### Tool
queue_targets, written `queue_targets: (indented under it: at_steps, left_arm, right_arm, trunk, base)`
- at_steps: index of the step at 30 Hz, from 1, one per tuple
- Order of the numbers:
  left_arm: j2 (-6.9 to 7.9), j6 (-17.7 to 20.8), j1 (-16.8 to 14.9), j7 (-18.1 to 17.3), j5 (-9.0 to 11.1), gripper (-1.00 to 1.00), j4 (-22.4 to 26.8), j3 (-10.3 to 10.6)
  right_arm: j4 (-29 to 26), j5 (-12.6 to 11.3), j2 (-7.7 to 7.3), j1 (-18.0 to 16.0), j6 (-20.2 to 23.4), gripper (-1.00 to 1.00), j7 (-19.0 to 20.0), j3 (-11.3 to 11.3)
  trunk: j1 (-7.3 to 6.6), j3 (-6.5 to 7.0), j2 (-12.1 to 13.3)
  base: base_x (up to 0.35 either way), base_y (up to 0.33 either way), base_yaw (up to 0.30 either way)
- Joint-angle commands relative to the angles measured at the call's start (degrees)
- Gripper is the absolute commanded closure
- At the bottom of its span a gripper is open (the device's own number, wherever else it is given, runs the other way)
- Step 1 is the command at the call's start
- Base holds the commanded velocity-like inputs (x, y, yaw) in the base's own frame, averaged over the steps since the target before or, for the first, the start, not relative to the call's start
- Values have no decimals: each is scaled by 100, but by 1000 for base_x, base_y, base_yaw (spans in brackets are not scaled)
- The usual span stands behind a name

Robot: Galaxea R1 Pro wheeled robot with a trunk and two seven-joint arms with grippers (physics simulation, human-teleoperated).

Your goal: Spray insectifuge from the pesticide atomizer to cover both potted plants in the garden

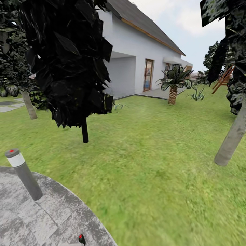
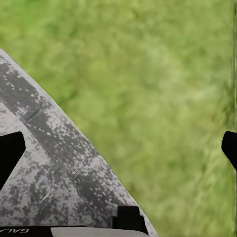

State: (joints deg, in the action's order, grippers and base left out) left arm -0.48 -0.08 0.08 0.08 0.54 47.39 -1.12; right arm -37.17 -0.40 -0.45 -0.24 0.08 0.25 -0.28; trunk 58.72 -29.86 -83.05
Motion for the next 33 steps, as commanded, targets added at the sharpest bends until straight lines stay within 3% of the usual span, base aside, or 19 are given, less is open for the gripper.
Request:
queue_targets:
  at_steps: [1, 11, 33]
  left_arm:
    - [-4, -1, 1, 1, 6, -100, 7, -11]
    - [1, -1, 1, 1, 6, -100, 7, -11]
    - [22, -1, 1, 1, -1, -100, 7, -20]
  right_arm:
    - [-1, -4, -2, -2, 1, -100, 2, -1]
    - [-1, -4, -1, -2, 1, -100, 1, -5]
    - [-1, -13, 1, -2, 9, -100, 1, -11]
  trunk:
    - [1, -5, -2]
    - [1, -5, -2]
    - [1, -5, -2]
  base:
    - [83, -309, 0]
    - [148, -302, 0]
    - [251, -261, 1]
